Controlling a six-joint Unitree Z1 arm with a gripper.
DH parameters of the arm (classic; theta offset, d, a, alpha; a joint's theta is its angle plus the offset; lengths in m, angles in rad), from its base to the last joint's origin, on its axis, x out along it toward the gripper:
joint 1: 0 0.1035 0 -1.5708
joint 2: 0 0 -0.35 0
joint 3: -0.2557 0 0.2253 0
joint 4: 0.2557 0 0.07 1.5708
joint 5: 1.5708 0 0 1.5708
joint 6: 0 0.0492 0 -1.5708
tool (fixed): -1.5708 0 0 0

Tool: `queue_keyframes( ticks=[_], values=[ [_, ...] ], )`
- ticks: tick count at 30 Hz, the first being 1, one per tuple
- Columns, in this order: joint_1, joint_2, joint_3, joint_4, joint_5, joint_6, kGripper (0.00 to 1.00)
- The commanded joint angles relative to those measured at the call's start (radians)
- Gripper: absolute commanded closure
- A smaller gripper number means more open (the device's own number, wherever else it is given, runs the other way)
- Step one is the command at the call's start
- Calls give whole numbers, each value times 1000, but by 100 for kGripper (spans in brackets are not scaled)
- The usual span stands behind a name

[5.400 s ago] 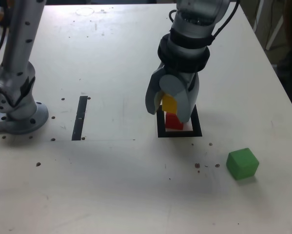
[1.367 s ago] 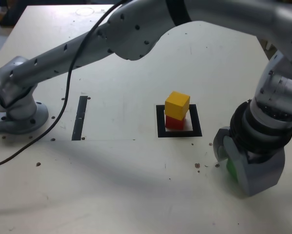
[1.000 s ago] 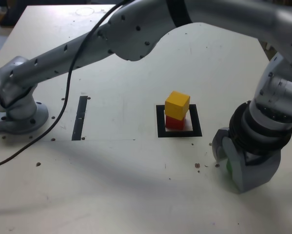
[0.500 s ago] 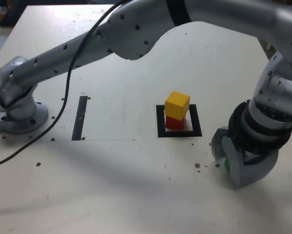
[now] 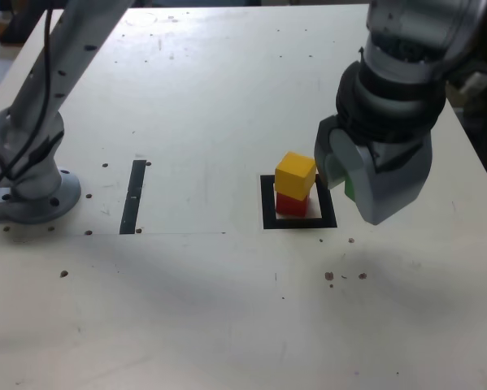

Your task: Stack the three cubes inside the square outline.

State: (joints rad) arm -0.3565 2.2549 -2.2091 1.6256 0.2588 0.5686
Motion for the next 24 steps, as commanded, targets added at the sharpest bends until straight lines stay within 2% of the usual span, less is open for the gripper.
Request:
queue_keyframes(
  ticks=[1,12,24],
  values=[
    [31,-52,71,13,-6,-44,70],
    [129,-158,220,13,-24,-139,70],
    [190,-162,313,9,-116,-202,70]
  ],
)
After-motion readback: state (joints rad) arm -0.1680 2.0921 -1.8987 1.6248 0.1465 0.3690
